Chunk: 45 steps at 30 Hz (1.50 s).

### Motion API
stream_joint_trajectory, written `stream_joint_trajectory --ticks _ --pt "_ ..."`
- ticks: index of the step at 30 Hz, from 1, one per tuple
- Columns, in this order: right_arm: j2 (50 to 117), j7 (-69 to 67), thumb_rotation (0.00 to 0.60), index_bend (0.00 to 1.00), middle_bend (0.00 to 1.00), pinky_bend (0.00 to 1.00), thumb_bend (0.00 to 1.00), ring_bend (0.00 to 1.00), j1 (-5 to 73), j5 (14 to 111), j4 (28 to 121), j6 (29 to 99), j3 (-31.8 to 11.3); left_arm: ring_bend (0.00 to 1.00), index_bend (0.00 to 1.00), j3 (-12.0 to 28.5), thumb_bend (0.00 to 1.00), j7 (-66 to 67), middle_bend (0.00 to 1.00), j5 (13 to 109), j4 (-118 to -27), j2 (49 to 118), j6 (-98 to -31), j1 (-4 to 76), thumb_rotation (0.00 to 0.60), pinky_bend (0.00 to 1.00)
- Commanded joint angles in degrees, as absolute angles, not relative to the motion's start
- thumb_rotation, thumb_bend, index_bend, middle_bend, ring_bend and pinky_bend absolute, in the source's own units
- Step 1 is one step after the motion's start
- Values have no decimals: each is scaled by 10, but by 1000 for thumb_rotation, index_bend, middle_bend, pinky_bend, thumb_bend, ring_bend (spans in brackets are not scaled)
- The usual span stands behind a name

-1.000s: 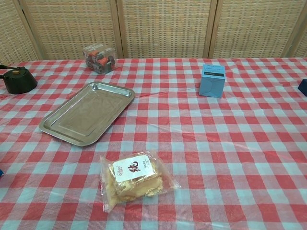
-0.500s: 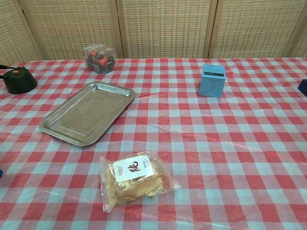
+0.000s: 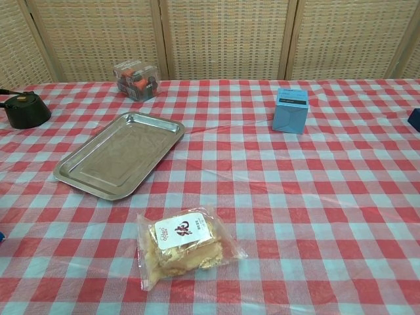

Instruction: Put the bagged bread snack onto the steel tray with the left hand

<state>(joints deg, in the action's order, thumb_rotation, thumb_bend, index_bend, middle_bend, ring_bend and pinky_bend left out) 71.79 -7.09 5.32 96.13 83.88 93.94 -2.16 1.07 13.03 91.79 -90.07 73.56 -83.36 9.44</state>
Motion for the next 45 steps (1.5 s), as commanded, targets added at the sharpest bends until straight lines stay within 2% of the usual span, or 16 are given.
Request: stream_joint_trajectory --ticks 1,10,15,21,27,36,45 --pt "718 -71 600 0 0 0 66 0 54 960 838 937 -22 0 0 10 11 139 0 933 -905 725 -803 119 600 0" --pt "718 -63 600 0 0 0 66 0 50 951 840 943 -29 0 0 11 2 107 0 963 -974 684 -669 216 600 0" --pt "713 -74 600 0 0 0 66 0 50 942 841 941 -32 0 0 23 0 145 0 970 -1002 683 -608 265 600 0" --pt "708 -80 600 0 0 0 66 0 47 924 842 938 -41 0 0 35 0 220 0 927 -1030 706 -516 315 600 0" --pt "700 -91 600 0 0 0 67 0 45 913 848 938 -46 0 0 50 0 283 0 862 -1045 738 -453 354 600 0" --pt "693 -100 600 0 0 0 66 0 43 900 852 934 -53 0 0 62 0 379 0 766 -1043 775 -387 413 600 0" --pt "691 -108 600 0 0 0 66 0 43 894 851 928 -56 0 0 59 0 458 0 670 -1028 819 -371 469 600 0"
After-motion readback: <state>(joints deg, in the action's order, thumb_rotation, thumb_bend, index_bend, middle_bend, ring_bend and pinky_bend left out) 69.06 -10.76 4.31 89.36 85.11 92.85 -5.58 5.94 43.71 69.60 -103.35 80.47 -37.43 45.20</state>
